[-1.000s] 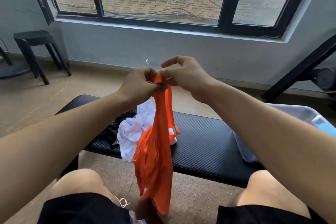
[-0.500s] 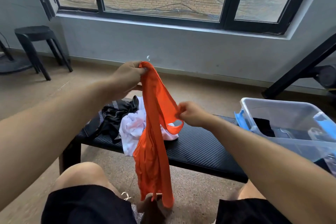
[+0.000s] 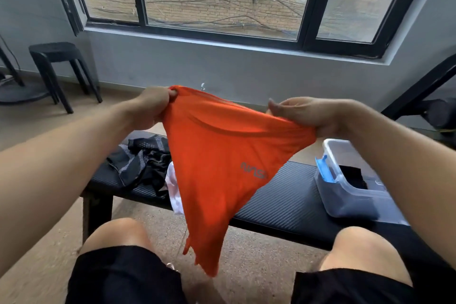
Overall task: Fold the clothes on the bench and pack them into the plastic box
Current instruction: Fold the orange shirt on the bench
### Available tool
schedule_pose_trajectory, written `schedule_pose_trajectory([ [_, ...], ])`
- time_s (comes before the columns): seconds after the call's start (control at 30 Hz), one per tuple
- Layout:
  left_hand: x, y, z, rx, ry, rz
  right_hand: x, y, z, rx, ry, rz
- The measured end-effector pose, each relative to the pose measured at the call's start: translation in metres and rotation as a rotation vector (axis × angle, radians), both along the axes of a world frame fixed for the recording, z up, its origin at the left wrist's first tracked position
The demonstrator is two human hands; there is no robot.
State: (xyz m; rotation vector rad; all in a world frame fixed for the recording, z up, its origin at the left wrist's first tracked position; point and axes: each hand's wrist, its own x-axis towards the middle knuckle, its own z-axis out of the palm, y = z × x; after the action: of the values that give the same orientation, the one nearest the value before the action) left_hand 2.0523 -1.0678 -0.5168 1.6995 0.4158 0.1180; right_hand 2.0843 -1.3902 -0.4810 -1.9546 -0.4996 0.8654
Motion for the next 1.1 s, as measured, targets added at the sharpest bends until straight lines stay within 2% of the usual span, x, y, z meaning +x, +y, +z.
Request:
schedule_pose_trajectory([
  [0.1,-0.008,-0.006,0.020,-0.123,0.001,-0.129,-0.011,-0.022,0.042,0.010,-0.010,0.116],
  [0.17,-0.010,-0.015,0.040,-0.156,-0.025,-0.226,-0.023,-0.033,0.069,0.152,-0.001,0.215],
  [0.23,-0.009,-0.026,0.060,-0.168,-0.074,-0.306,-0.033,-0.037,0.091,0.311,-0.058,0.245],
  [0.3,-0.006,-0.035,0.071,-0.166,-0.108,-0.342,-0.026,-0.035,0.099,0.375,-0.064,0.229],
  [0.37,0.000,-0.037,0.069,-0.127,-0.099,-0.388,-0.012,-0.033,0.097,0.284,-0.064,0.141],
  [0.47,0.012,-0.030,0.047,0.063,-0.041,-0.382,0.012,-0.034,0.076,0.116,-0.060,-0.090],
  [0.53,0.021,-0.022,0.035,0.171,-0.029,-0.329,0.026,-0.037,0.057,0.045,-0.106,-0.233],
  [0.6,0.028,-0.015,0.024,0.223,-0.019,-0.297,0.037,-0.041,0.037,-0.076,-0.186,-0.279],
  [0.67,0.034,-0.009,0.015,0.278,0.016,-0.292,0.045,-0.048,0.023,-0.213,-0.260,-0.286],
  [0.77,0.041,-0.004,0.007,0.422,0.050,-0.264,0.052,-0.054,0.016,-0.296,-0.139,-0.187],
  [0.9,0.057,0.001,0.013,0.406,0.068,-0.228,0.065,-0.055,0.024,-0.392,-0.036,-0.019],
  [0.93,0.061,0.000,0.016,0.389,0.088,-0.236,0.070,-0.053,0.025,-0.463,-0.105,-0.026],
  [1.03,0.070,-0.010,0.023,0.302,0.091,-0.232,0.093,-0.046,0.026,-0.711,-0.552,-0.215],
  [1.1,0.080,-0.018,0.026,0.236,0.001,-0.141,0.108,-0.040,0.024,-0.676,-0.728,-0.351],
])
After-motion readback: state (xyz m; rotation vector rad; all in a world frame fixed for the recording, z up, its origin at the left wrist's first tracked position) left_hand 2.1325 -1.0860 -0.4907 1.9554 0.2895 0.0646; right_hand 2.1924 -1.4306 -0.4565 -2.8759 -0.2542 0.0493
